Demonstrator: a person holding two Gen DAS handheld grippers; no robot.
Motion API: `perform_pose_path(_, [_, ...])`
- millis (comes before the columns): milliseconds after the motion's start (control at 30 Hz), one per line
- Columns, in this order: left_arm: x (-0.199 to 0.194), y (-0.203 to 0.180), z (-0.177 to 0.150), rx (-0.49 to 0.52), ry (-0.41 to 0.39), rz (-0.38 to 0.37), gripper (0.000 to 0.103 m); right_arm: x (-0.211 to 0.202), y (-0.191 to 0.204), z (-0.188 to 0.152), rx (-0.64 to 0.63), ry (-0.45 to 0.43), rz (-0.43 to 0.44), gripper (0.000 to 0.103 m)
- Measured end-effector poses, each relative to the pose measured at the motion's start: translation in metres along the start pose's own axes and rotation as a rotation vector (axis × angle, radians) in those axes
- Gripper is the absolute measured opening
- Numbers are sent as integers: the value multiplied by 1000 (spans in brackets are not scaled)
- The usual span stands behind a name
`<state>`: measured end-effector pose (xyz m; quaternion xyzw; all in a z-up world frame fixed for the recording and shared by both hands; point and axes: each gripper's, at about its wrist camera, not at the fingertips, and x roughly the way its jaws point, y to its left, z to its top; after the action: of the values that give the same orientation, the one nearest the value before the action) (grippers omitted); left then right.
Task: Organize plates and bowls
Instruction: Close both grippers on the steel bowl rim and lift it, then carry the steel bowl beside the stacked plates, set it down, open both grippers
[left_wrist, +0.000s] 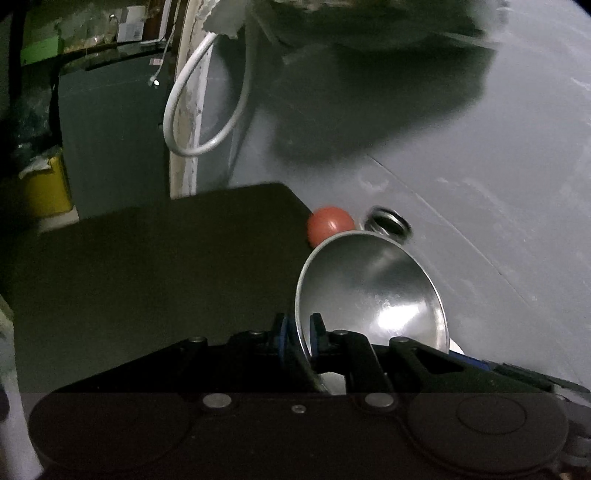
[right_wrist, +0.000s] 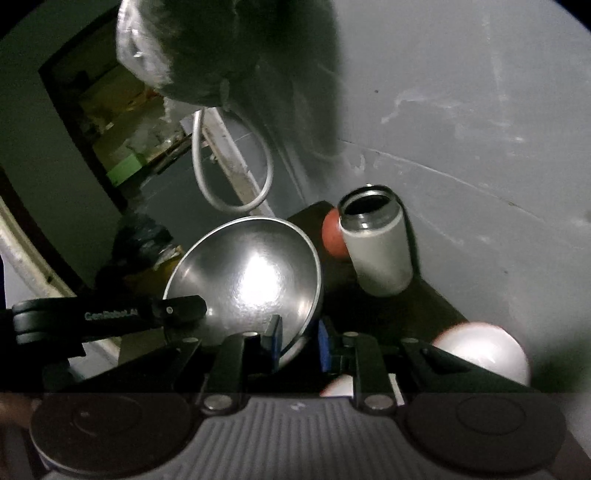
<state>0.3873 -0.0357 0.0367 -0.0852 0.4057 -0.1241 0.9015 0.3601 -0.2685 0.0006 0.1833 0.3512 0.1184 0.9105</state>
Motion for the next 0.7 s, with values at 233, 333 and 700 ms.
perform_pose_path(233, [-38,-21,-58,-42,60,-13,15,-61,-11,-34,-44,59,11,23])
perform_pose_path(333, [-47,-29,-79,-42,82,-14,15,-80,-18,-48,-55,90,14,23])
perform_pose_path(700, [-68,-44,-127,-30,153,-9,16,-123,-34,-95,-86,185,28,23])
